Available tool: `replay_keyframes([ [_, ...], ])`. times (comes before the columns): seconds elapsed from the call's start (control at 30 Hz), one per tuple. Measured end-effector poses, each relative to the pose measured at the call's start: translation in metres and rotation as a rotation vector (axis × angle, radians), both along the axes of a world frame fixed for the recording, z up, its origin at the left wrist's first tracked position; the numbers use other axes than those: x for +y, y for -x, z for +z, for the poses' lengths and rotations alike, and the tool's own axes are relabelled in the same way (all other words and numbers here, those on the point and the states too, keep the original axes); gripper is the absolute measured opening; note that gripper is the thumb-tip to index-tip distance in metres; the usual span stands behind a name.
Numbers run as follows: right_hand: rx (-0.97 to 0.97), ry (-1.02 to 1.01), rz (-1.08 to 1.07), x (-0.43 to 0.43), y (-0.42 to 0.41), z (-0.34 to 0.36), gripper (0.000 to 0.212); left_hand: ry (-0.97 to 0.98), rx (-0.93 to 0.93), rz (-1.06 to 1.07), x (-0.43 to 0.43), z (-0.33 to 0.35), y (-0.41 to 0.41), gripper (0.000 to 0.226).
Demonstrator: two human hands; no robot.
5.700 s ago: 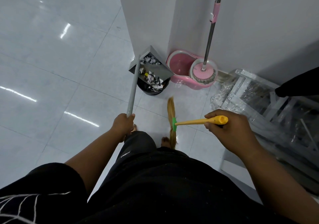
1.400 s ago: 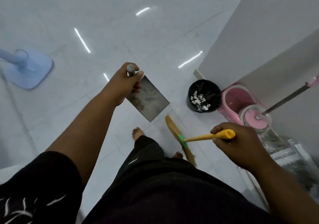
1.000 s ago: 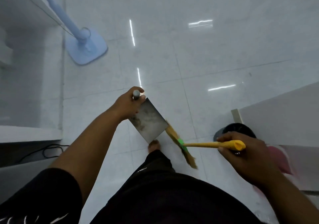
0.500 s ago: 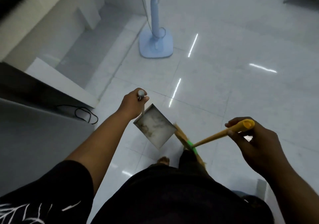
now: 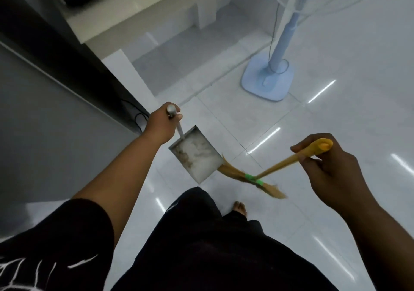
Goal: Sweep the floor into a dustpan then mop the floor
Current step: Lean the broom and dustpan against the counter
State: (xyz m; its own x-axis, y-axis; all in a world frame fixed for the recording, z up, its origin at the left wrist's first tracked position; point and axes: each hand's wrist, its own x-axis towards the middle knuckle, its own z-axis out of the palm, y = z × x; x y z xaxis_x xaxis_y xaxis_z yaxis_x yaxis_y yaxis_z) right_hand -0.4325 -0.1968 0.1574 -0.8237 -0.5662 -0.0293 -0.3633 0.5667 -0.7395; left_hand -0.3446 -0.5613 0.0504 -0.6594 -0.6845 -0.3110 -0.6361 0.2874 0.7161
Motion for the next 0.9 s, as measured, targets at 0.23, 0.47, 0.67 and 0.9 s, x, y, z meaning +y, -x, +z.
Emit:
replay_keyframes([
  [0.23, 0.046, -0.023, 0.131, -0.089, 0.08, 0.001, 0.028, -0.018, 0.046, 0.136, -0.062, -0.019, 0.023, 0.007],
  [0.47, 0.001, -0.001, 0.199, -0.201, 0.134, 0.002, 0.025, -0.002, -0.048, 0.122, -0.144, -0.043, 0.042, 0.012],
  [0.67, 0.02, 0.041, 0.283, -0.288, 0.169, 0.003, 0.017, -0.069, -0.073, 0.19, -0.204, -0.062, 0.066, 0.014],
  [0.9, -0.063, 0.025, 0.347, -0.36, 0.201, -0.017, 0.022, -0.066, -0.186, 0.205, -0.253, -0.099, 0.093, 0.016],
])
